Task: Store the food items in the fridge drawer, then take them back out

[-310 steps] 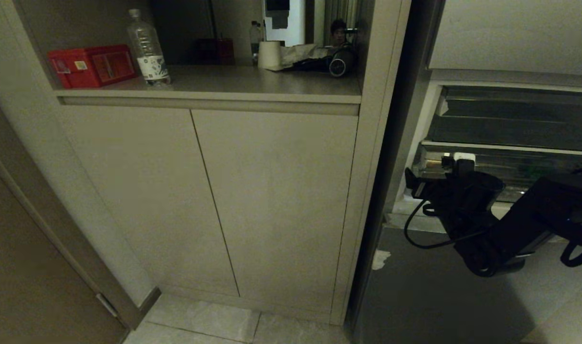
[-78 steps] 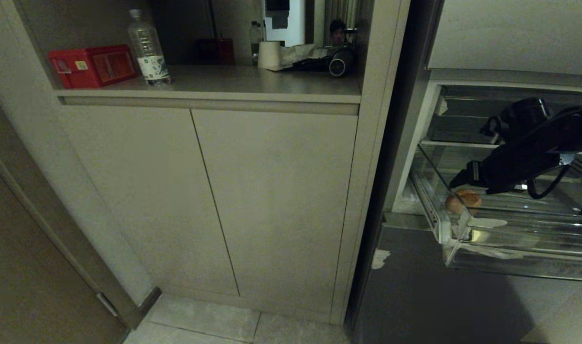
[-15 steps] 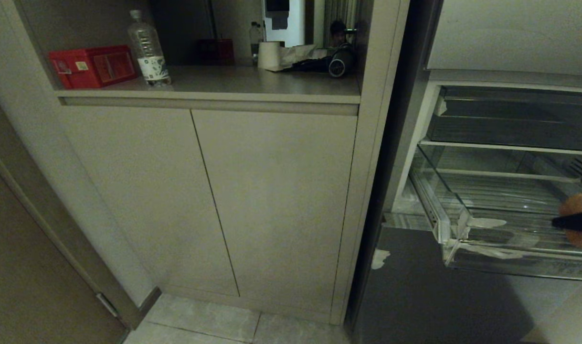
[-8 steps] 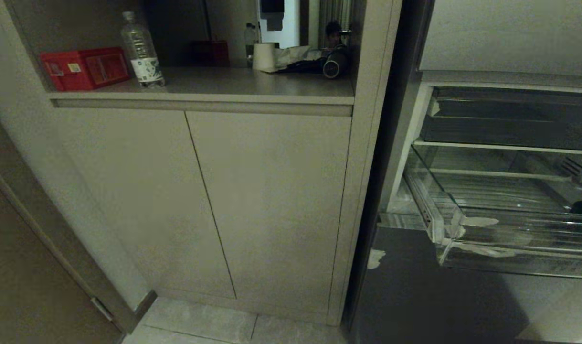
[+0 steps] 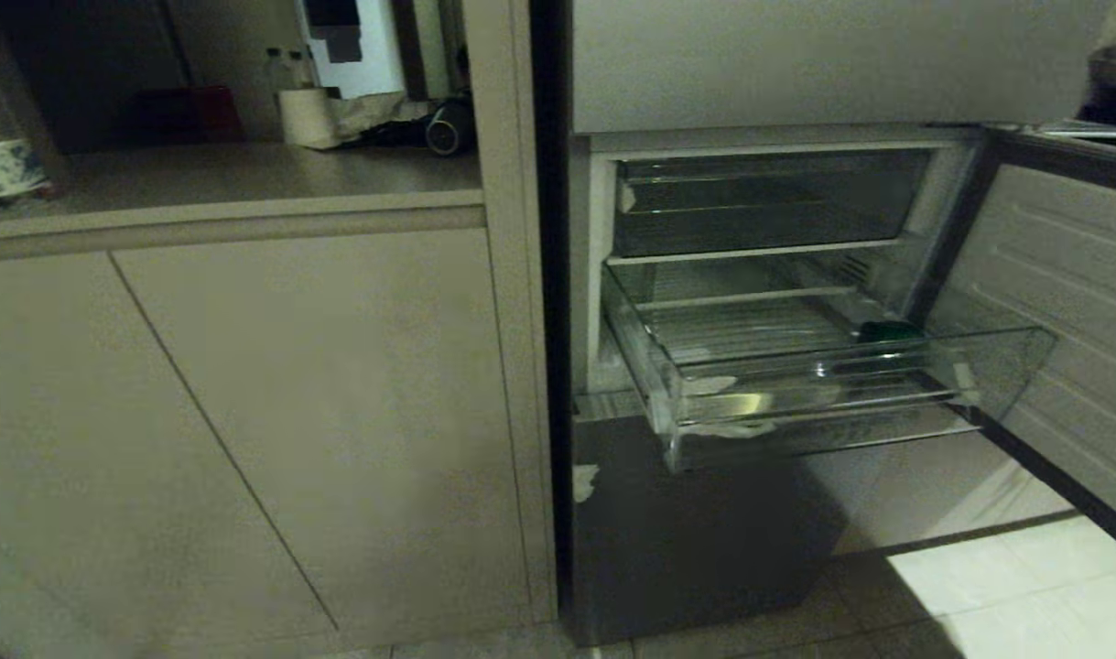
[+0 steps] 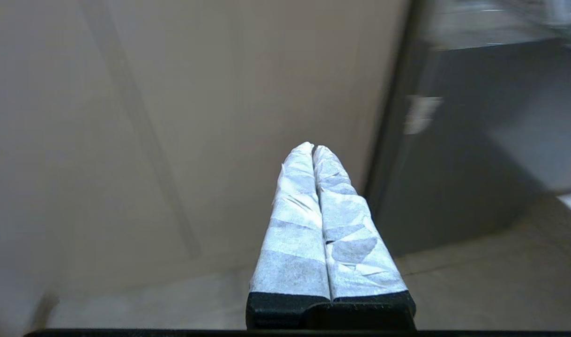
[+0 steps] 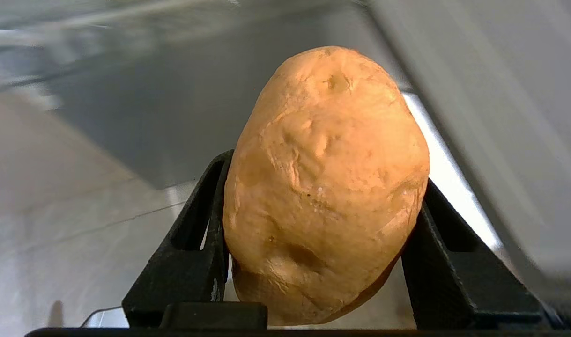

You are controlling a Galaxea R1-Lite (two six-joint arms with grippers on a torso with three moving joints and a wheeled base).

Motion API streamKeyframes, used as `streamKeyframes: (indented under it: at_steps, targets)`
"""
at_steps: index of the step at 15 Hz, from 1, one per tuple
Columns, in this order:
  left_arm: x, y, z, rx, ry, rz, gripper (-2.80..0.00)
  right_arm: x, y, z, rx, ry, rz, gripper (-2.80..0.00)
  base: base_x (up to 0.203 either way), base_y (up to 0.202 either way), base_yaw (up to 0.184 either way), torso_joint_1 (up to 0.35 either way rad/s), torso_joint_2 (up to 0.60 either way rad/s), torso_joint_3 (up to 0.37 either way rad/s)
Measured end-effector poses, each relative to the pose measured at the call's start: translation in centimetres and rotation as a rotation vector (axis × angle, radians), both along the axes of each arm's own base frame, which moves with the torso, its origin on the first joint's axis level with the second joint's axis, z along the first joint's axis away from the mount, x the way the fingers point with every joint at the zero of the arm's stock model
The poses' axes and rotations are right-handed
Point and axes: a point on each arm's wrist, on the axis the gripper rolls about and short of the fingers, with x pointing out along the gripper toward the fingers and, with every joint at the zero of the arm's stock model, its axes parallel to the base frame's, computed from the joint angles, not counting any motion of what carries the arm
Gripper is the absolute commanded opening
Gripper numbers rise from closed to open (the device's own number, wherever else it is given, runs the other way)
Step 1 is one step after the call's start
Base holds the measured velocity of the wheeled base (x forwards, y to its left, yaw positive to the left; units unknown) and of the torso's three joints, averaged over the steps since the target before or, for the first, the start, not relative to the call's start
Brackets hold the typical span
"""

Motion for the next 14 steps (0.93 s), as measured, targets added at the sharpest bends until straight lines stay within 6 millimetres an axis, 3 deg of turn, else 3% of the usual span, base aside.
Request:
streamKeyframes:
  at_steps: [10,14]
  targets:
    - [0.0,0.0,0.0,0.000,0.000,0.000,-2.80,-1.5,0.3,-1.3,-0.003,-0.007,0.002,-2.80,0.000,0.008,-0.170,0.001,0.00,0.003]
    - [0.0,0.0,0.0,0.000,0.000,0.000,-2.80,-1.5,-0.1,-0.2,-0.020,-0.041,-0.108,-2.80,-0.001,0.002,-0.024,0.001,0.00,-0.001]
